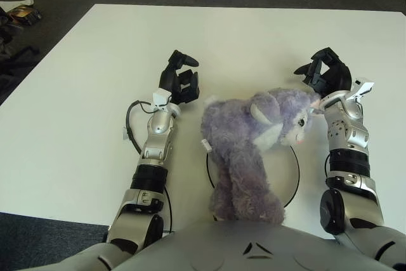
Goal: Put the doll into the plate.
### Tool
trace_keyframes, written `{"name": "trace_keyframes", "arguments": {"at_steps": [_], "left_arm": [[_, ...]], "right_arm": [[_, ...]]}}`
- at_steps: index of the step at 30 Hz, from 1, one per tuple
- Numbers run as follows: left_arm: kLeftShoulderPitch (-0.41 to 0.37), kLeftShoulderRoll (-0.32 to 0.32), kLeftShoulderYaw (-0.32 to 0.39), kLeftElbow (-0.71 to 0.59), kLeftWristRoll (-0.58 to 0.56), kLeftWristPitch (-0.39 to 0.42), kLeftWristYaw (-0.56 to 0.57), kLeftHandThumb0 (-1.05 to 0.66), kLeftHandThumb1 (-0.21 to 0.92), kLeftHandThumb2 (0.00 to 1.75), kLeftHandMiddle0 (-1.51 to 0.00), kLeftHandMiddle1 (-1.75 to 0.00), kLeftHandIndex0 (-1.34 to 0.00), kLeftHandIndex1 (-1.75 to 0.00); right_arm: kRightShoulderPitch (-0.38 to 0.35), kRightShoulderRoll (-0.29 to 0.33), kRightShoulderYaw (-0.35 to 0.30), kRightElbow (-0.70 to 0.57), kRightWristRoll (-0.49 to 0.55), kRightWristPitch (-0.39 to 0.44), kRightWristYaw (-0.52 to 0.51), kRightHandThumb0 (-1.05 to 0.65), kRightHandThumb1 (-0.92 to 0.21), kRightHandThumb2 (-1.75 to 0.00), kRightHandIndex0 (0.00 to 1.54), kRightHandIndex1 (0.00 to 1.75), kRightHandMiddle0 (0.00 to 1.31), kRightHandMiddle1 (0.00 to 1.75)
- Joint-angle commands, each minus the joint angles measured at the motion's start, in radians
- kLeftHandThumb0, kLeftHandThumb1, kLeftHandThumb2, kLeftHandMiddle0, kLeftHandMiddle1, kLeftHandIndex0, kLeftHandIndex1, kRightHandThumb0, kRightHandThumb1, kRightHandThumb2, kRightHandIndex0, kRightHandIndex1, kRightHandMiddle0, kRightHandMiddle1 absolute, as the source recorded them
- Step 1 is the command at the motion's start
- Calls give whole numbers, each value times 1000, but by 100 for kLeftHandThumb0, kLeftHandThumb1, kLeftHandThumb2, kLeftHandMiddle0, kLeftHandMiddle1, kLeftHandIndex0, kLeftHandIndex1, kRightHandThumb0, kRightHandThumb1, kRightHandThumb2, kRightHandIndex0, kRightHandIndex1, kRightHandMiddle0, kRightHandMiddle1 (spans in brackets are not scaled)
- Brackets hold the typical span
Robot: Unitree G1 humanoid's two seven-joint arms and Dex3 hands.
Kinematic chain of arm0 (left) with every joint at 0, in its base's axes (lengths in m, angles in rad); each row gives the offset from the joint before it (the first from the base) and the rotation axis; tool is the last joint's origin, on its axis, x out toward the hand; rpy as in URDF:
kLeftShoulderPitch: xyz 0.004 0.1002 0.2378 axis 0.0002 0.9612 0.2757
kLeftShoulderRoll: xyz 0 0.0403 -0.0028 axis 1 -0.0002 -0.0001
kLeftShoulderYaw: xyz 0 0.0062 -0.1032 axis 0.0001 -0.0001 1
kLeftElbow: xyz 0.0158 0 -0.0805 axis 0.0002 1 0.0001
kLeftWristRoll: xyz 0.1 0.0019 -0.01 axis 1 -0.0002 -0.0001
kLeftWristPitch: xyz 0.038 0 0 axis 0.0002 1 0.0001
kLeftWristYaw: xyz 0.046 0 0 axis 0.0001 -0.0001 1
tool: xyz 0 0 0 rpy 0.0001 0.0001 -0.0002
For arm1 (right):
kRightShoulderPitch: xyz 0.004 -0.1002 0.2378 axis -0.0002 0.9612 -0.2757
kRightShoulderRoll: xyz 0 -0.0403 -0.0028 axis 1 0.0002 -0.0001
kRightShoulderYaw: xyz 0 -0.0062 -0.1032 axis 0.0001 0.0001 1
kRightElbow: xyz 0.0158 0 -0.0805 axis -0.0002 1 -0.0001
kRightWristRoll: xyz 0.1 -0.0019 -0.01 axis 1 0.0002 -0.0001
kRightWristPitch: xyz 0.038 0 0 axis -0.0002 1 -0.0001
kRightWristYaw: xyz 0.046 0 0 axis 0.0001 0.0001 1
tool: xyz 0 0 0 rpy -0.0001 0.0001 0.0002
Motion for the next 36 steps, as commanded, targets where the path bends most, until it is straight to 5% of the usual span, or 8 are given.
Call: {"name": "trace_keyframes", "arguments": {"at_steps": [1, 17, 36], "left_arm": [[62, 2, 1, 40, -8, 10, -8, -39, 65, 89, -100, -175, -36, -175], [58, 0, 6, 52, -13, -13, -18, -39, 65, 88, -100, -175, -36, -175], [61, -1, 4, 51, -3, -17, -13, -39, 66, 87, -98, -175, -35, -175]], "right_arm": [[17, 5, -11, -41, 35, 66, -17, -1, -8, -157, 74, 170, 62, 175], [68, 37, 1, -130, 65, 186, -48, -1, 4, -172, 83, 175, 69, 174], [116, 13, 68, -124, -52, 137, -49, -1, 7, -175, 86, 175, 72, 173]]}}
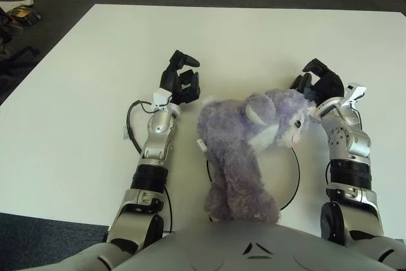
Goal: Put the doll into the plate.
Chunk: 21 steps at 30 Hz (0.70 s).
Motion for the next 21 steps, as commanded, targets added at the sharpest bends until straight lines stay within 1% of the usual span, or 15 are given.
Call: {"name": "trace_keyframes", "arguments": {"at_steps": [1, 5, 10, 14, 18, 20, 21], "left_arm": [[61, -1, 0, 44, 2, -15, 5, -39, 66, 87, -98, -175, -35, -175], [64, -3, 1, 38, -3, -8, 2, -39, 66, 87, -99, -175, -35, -175], [63, -4, 2, 40, -9, -13, -4, -39, 66, 87, -99, -175, -35, -175], [63, -3, 2, 42, -7, -17, -4, -39, 66, 87, -100, -175, -35, -175], [63, -4, 2, 43, -6, -17, -2, -39, 66, 88, -100, -175, -35, -175], [63, -5, 2, 43, -9, -17, -4, -39, 66, 88, -101, -175, -35, -175], [64, -5, 2, 43, -12, -16, -7, -39, 66, 88, -101, -175, -35, -175]], "right_arm": [[32, 2, 13, 28, -29, -11, -6, -1, 7, -175, 86, 175, 72, 172], [35, 6, 16, 59, -59, -54, -11, -1, 7, -175, 87, 175, 71, 173], [33, 11, 16, 96, -71, -103, -6, -1, 7, -175, 87, 175, 70, 173], [28, 13, 15, 128, -68, -142, 8, -1, 7, -175, 88, 175, 71, 172], [21, 20, 4, 173, -38, -183, 43, -1, 7, -175, 88, 175, 71, 171], [14, 27, -9, 207, -11, -199, 69, -1, 7, -175, 88, 175, 70, 172], [3, 28, -19, 273, -13, -245, 82, -1, 7, -175, 88, 175, 70, 172]]}}
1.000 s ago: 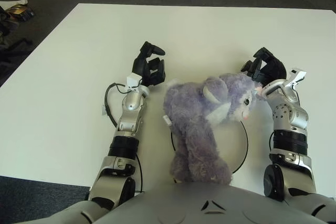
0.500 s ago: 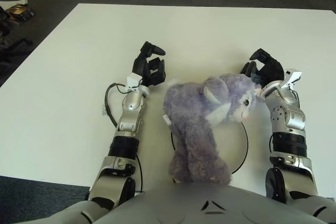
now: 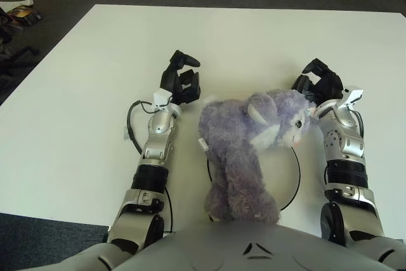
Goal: Put the doll into the plate.
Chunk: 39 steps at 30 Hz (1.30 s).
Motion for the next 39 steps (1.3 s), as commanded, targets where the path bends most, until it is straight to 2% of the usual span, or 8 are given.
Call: {"name": "trace_keyframes", "arguments": {"at_steps": [1, 3, 6, 11, 16, 27, 31, 39], "left_arm": [[64, -1, 2, 44, -13, -8, -8, -39, 66, 88, -101, -175, -35, -175], [64, -2, 3, 44, -18, -5, -12, -39, 66, 88, -101, -175, -35, -175], [65, -2, 3, 42, -23, 1, -17, -39, 66, 88, -101, -175, -36, -175], [65, -3, 7, 43, -22, 8, -15, -39, 65, 88, -101, -175, -36, -175], [63, -5, 10, 50, -20, 13, -8, -39, 65, 88, -101, -175, -36, -175], [50, -3, 15, 84, -8, 6, 1, -39, 65, 88, -101, -175, -36, -175], [45, 0, 17, 100, -1, 10, 9, -39, 66, 88, -98, -175, -35, -175], [31, 1, 19, 138, -5, -6, 10, -39, 66, 87, -96, -175, -35, -175]], "right_arm": [[6, 22, -24, 169, 14, -67, 35, -19, -5, -161, 100, 175, 68, 173], [-19, 12, -27, 297, -28, -186, 27, -34, -17, -148, 110, 175, 66, 174], [-32, 3, -4, 369, -109, -318, -41, -44, -26, -138, 119, 175, 64, 174], [-60, -1, 11, 486, -190, -499, -128, -48, -30, -133, 123, 175, 63, 175], [-85, 8, 7, 566, -200, -599, -150, -48, -31, -132, 125, 175, 62, 175], [-113, 4, 9, 674, -196, -702, -122, -47, -35, -128, 127, 175, 59, 175], [-104, 12, 29, 682, -220, -696, -142, -47, -35, -127, 127, 175, 59, 175], [-45, 55, 78, 551, -246, -636, -181, -47, -36, -126, 128, 175, 58, 175]]}}
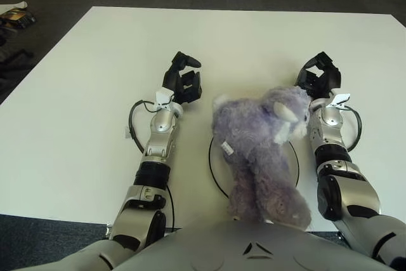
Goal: Put the doll into the plate.
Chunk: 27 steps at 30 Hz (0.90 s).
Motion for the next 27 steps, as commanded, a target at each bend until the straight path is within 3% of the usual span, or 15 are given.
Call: {"name": "trace_keyframes", "arguments": {"at_steps": [1, 16, 27], "left_arm": [[61, 4, 8, 67, 3, -12, 9, -39, 66, 87, -96, -175, -35, -175], [47, 14, 5, 108, 17, -49, 15, -38, 67, 86, -97, -175, -35, -175], [41, 16, 6, 128, 12, -66, 7, -38, 68, 85, -98, -175, -34, -175]], "right_arm": [[111, 52, 28, 1, -16, 53, -4, -47, -36, -126, 128, 175, 58, 175], [157, 59, 35, -145, 19, 214, 11, -46, -37, -125, 125, 175, 57, 175], [186, 49, 41, -226, 10, 261, 11, -47, -36, -127, 126, 175, 59, 175]]}}
